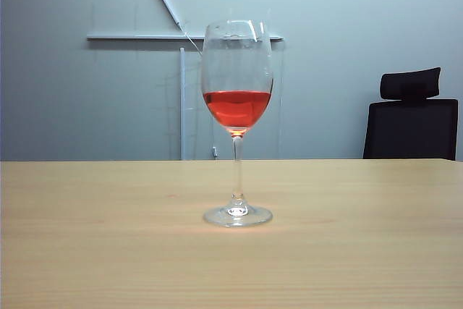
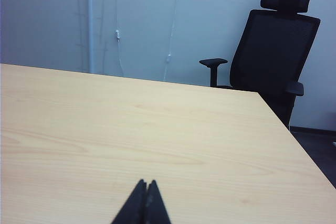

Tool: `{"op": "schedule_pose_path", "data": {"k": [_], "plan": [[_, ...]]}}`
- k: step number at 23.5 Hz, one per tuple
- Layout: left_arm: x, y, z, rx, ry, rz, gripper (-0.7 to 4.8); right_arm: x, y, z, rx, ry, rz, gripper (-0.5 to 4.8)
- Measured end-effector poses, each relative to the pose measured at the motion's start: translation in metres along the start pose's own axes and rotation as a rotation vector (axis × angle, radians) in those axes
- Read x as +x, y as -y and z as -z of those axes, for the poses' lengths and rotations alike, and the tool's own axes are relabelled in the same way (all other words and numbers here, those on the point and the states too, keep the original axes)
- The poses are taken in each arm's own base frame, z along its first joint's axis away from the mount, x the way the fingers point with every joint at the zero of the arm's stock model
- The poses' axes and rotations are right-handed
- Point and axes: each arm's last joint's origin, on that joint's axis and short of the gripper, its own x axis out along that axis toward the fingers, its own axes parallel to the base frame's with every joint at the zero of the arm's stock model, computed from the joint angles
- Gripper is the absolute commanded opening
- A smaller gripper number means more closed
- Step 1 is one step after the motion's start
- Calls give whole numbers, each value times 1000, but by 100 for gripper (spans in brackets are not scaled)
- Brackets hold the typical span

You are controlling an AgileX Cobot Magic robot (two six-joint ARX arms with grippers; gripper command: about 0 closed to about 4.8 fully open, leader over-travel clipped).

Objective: Gently pick up the goblet, rotate it counterclockwise for two full turns (viewing from above), and then place it back on the table.

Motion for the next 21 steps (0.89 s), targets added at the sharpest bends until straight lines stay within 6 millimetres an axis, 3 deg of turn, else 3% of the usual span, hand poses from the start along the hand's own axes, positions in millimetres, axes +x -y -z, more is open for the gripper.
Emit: {"op": "schedule_pose_path", "data": {"k": [16, 21], "plan": [[0, 2, 0, 0, 0, 15, -5, 0, -1, 0, 137, 1, -18, -5], [-5, 29, -1, 7, 16, 302, -5, -1, -7, -5, 343, 27, -244, -5]]}}
